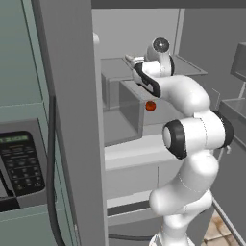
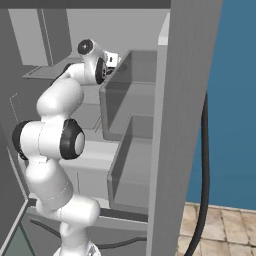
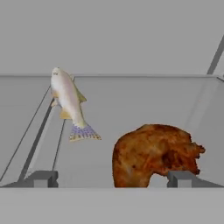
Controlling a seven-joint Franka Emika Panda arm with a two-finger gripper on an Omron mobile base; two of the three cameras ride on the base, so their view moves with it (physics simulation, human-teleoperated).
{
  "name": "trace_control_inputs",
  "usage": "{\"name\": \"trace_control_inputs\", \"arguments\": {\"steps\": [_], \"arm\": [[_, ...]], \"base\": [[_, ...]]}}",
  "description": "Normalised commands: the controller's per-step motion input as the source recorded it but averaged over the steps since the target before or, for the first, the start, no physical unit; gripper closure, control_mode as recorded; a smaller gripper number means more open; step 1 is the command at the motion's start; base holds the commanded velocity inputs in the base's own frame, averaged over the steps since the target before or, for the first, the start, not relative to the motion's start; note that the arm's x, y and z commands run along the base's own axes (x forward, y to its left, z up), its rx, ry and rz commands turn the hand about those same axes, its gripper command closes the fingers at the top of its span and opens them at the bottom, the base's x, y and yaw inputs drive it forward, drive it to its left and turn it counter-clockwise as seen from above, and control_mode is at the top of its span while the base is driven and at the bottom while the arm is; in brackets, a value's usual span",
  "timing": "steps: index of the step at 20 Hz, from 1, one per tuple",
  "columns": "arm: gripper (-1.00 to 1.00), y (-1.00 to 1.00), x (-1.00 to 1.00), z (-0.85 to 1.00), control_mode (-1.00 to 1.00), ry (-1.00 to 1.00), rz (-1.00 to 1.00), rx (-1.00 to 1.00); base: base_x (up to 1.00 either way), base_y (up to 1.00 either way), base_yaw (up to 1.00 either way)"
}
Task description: Transport the chicken drumstick and carrot to the fridge. Place the chicken drumstick on the rack containing meat and place the carrot on the rack containing the vegetable, ensuring meats and vegetables are on different racks.
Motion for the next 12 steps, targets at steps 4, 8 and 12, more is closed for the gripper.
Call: {"name": "trace_control_inputs", "arguments": {"steps": [4,8,12], "arm": [[-1.0,0.13,-0.28,-0.13,-1.0,0.13,0.0,0.0],[-1.0,0.01,0.61,-0.17,-1.0,0.01,0.0,0.0],[-1.0,0.03,-0.6,0.01,-1.0,-0.22,0.0,0.0]], "base": [[0.0,0.0,0.0],[0.0,0.0,0.0],[0.0,0.0,0.0]]}}
